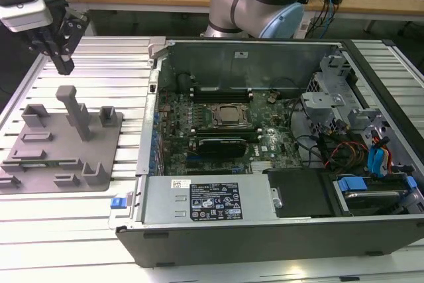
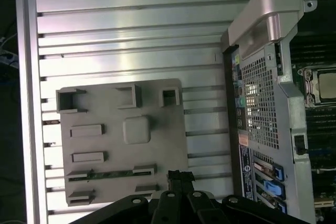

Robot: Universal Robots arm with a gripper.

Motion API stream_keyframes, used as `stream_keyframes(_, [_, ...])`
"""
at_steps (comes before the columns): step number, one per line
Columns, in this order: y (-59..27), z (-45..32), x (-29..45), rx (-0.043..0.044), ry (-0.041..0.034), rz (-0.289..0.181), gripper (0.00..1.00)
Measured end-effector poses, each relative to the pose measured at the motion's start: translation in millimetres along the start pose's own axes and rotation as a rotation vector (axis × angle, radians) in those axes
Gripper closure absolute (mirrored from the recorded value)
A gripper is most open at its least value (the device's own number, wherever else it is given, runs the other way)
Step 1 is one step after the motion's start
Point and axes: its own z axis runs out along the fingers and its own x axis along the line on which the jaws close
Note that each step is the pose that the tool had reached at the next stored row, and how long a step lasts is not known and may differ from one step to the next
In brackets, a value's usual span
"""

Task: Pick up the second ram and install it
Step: 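Reach for the second ram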

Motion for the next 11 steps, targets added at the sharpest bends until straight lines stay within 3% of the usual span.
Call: stream_keyframes(11, [-1.7,-0.6,22.4,0.0,0.0,0.0,0.92])
